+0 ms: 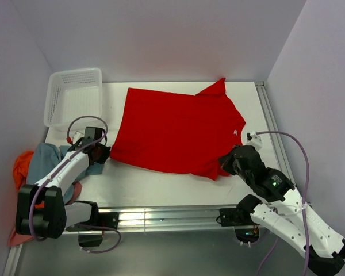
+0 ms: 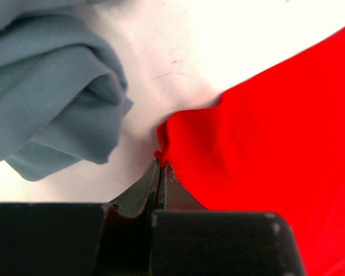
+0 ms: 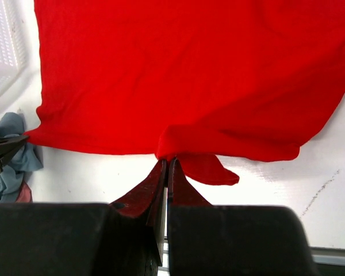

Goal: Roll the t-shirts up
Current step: Fold the tshirt

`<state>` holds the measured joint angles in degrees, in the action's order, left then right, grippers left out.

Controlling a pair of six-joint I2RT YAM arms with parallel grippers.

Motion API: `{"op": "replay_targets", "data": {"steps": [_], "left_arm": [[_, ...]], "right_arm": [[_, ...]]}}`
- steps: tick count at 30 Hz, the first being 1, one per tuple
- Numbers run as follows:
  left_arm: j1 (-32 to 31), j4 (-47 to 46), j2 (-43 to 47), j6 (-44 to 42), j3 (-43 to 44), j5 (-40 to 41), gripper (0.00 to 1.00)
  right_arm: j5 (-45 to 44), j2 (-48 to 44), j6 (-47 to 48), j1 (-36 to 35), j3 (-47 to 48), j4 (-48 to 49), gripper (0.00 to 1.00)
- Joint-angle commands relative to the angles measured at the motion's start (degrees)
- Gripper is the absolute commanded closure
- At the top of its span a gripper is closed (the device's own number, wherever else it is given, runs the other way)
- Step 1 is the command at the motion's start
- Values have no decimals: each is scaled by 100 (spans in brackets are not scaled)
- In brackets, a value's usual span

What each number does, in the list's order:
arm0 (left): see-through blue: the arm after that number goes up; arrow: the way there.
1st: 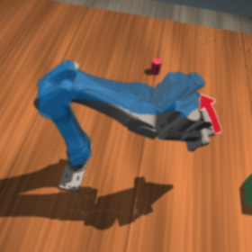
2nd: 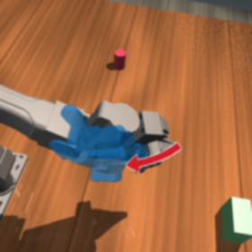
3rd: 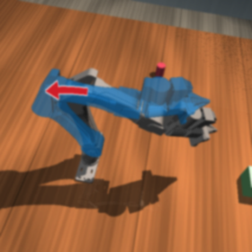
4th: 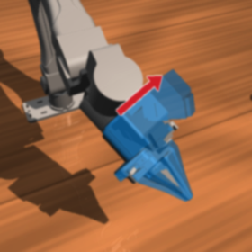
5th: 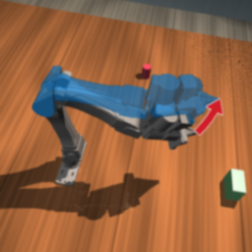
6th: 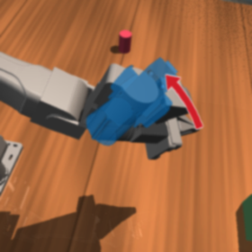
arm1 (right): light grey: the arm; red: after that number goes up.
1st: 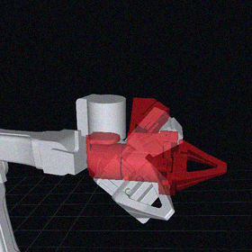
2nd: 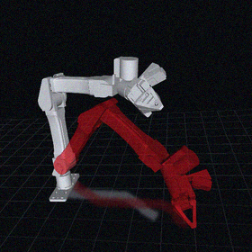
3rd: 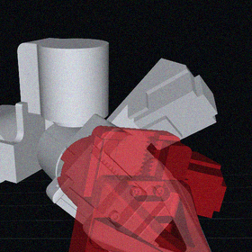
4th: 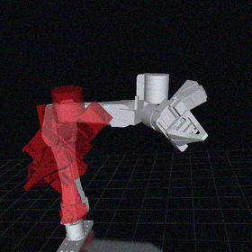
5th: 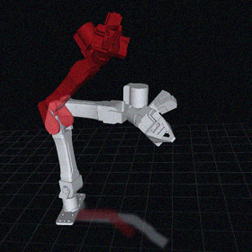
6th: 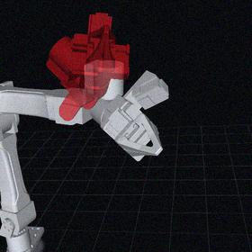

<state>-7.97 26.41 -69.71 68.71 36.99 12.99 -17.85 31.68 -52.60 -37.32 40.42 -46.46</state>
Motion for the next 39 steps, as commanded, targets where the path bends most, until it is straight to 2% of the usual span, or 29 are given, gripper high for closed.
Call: {"op": "replay_targets", "data": {"steps": [1, 10, 25, 39], "left_arm": [[-21, 241, 63, 152, 422, 194, 100], [-21, 136, 37, 336, 809, 160, 100], [-12, 215, -693, 433, 1425, 125, 100], [14, 478, -1000, 503, 1653, 256, 100]], "right_arm": [[-298, 171, 101, 41, 422, -21, 100], [-307, 655, 417, 304, 774, 268, 100], [1220, 1859, 1752, 1552, 1529, 1059, 100], [1495, 2729, 2192, 1675, 2382, 1262, 100]]}}
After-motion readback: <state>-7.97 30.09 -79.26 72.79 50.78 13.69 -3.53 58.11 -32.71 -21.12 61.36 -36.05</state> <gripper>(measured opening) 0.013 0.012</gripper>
